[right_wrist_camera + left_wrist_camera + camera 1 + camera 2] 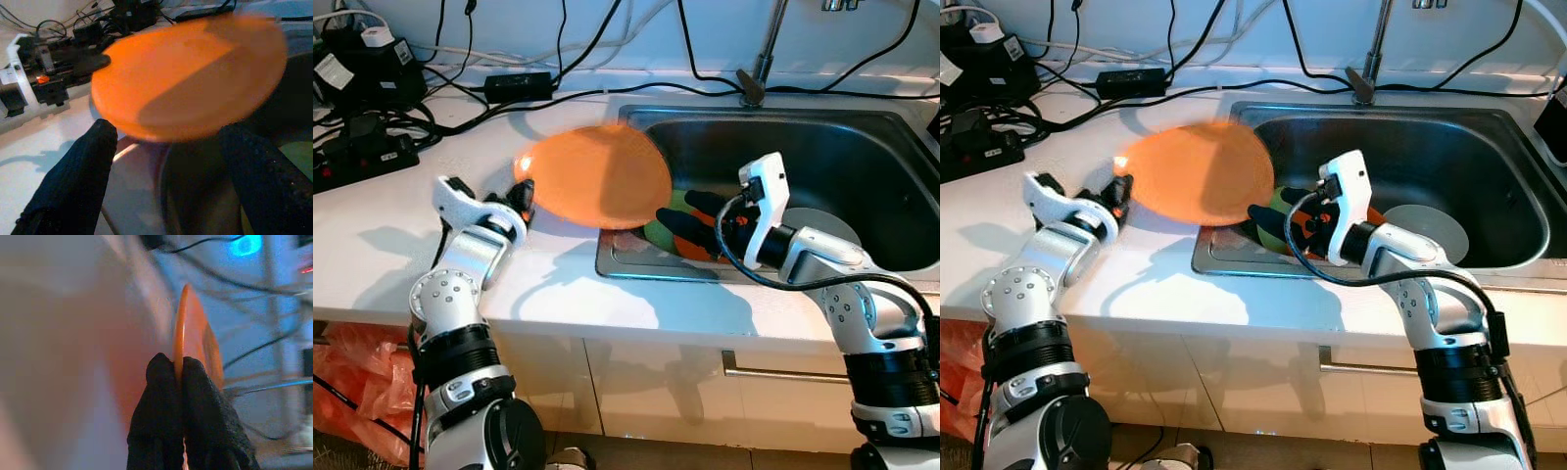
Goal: Kitchen organization
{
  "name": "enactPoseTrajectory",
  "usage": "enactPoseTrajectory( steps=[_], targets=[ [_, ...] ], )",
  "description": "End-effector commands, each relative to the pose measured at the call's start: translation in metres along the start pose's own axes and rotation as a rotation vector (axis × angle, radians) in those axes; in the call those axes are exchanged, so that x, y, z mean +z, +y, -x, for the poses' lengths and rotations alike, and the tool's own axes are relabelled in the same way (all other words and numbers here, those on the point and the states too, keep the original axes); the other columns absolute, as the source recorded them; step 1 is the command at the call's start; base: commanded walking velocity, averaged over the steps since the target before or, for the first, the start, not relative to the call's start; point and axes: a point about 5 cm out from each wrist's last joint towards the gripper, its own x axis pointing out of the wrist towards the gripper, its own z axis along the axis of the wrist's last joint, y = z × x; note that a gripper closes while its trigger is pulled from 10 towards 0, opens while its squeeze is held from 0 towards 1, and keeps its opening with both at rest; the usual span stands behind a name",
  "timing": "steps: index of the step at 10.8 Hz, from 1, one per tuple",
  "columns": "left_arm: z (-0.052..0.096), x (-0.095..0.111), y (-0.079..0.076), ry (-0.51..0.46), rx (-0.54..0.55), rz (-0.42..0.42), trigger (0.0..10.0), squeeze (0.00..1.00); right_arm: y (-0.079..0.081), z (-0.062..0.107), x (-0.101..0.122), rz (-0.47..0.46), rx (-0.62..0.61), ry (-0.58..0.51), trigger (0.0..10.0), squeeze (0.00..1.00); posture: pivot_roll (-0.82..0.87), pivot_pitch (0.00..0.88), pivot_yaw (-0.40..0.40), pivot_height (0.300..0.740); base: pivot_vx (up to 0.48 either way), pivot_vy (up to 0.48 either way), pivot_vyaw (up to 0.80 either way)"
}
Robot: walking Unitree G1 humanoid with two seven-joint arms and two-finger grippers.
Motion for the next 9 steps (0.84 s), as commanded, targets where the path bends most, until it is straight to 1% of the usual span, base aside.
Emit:
enactPoseTrajectory(
  steps=[1, 3, 4, 5, 6, 8, 9],
  targets=[
    [0.001, 0.007, -0.016, -0.027, -0.119, 0.011, 0.0, 0.0, -0.008, 0.001, 0.01, -0.029, -0.053, -0.052, 10.0, 0.0, 0.12, 0.056, 0.048, 0.74, 0.0, 0.0, 0.0],
    [0.002, 0.006, -0.03, -0.012, -0.22, 0.019, 0.0, 0.0, -0.023, 0.0, 0.013, -0.137, -0.19, -0.118, 10.0, 0.0, 0.12, 0.057, 0.047, 0.74, 0.0, 0.0, 0.0],
    [0.003, 0.0, -0.036, 0.019, -0.266, 0.016, 0.0, 0.0, -0.027, 0.0, 0.008, -0.163, -0.228, -0.12, 10.0, 0.0, 0.11, 0.06, 0.048, 0.74, 0.0, 0.0, 0.0],
    [0.003, -0.005, -0.037, 0.033, -0.273, 0.011, 0.0, 0.0, -0.024, -0.002, 0.01, -0.188, -0.213, -0.142, 10.0, 0.0, 0.11, 0.061, 0.048, 0.74, 0.0, 0.0, 0.0],
    [0.003, -0.008, -0.035, 0.04, -0.278, 0.011, 0.0, 0.0, -0.024, -0.003, 0.014, -0.197, -0.214, -0.159, 10.0, 1.0, 0.11, 0.061, 0.048, 0.74, 0.0, 0.0, 0.0],
    [0.004, -0.011, -0.038, 0.055, -0.298, 0.012, 0.0, 0.0, -0.024, -0.005, 0.018, -0.224, -0.208, -0.18, 10.0, 1.0, 0.11, 0.062, 0.043, 0.74, 0.0, 0.0, 0.0],
    [0.005, -0.013, -0.039, 0.057, -0.302, 0.012, 0.0, 0.0, -0.023, -0.006, 0.018, -0.24, -0.201, -0.186, 10.0, 0.0, 0.11, 0.062, 0.042, 0.74, 0.0, 0.0, 0.0]
  ],
)
